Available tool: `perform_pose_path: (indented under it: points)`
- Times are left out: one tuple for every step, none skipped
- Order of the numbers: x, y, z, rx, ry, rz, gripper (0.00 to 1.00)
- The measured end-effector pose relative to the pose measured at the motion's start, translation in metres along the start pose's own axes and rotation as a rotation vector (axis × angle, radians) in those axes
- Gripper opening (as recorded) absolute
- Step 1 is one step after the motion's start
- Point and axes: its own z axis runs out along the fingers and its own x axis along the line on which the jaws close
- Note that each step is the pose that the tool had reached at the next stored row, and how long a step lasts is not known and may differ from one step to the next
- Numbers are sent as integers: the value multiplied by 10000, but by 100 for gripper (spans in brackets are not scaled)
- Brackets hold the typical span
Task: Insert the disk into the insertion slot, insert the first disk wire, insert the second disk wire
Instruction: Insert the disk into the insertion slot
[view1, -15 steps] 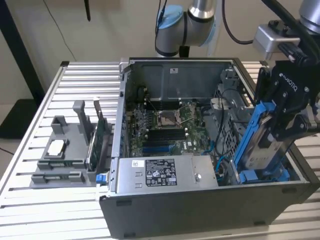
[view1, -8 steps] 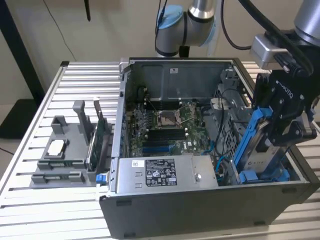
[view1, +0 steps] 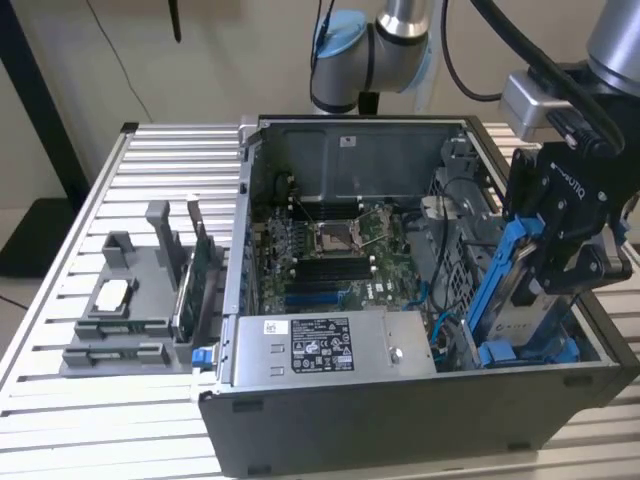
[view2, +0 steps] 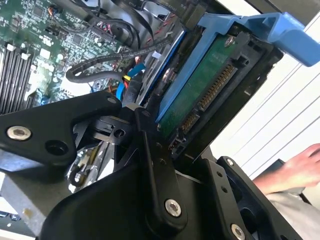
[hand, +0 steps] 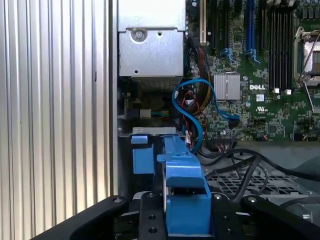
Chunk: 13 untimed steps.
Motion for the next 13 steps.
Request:
perform_pose_path:
  points:
    - [0, 0, 0, -1, -1, 0, 34]
    - [0, 0, 0, 0, 0, -1, 40]
    - [0, 0, 1, 0, -1, 0, 40]
    - [0, 0, 1, 0, -1, 0, 46]
    - [0, 0, 1, -1, -3, 0, 46]
    - [0, 0, 0, -1, -3, -1, 46]
    - [0, 0, -2, 0, -4, 0, 46]
    - [0, 0, -5, -1, -3, 0, 46]
    - [0, 0, -9, 0, -1, 0, 46]
    - [0, 0, -13, 0, 0, 0, 46]
    - [0, 1, -17, -1, -2, 0, 46]
    - [0, 1, -21, 0, -2, 0, 46]
    - [0, 1, -26, 0, -1, 0, 46]
